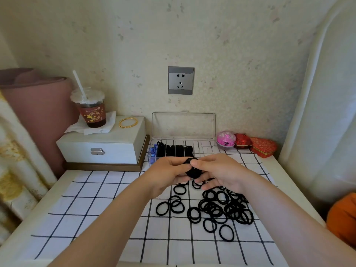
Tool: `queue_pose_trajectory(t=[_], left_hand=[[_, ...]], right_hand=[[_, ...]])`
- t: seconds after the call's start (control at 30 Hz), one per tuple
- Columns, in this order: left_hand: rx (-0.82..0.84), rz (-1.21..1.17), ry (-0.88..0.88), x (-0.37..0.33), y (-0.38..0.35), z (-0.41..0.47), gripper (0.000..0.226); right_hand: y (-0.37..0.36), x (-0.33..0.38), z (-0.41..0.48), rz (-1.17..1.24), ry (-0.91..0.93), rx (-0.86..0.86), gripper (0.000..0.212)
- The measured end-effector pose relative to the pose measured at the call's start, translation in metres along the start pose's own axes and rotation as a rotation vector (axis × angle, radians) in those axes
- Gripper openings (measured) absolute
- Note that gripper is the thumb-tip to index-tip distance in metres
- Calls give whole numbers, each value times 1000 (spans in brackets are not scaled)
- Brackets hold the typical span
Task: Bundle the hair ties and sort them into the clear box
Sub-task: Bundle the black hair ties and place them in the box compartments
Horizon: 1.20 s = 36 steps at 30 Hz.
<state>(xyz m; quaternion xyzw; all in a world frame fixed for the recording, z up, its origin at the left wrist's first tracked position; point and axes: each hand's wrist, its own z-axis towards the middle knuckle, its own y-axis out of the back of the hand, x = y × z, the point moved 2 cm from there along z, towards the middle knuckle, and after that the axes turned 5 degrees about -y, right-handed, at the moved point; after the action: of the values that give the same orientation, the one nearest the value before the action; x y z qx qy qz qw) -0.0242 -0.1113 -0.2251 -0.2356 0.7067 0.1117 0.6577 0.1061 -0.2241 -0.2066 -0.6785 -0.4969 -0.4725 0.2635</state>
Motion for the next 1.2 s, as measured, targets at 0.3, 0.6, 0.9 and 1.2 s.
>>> queue_pose_trajectory(t=[0.3, 0.6, 0.9, 1.2], left_hand=[[-153, 386, -131, -3, 9, 5, 25], [-227, 1051, -350, -8, 25, 22, 48], [-93, 1345, -266, 13, 28, 26, 67], [-74, 1334, -243, 12, 26, 27, 64]], right_hand=[[-3, -4, 5, 117, -61, 10, 28], [17, 18, 22, -26, 144, -506, 17], [12, 35, 72, -901, 135, -659, 33], [18, 36, 98, -1229, -50, -472, 34]])
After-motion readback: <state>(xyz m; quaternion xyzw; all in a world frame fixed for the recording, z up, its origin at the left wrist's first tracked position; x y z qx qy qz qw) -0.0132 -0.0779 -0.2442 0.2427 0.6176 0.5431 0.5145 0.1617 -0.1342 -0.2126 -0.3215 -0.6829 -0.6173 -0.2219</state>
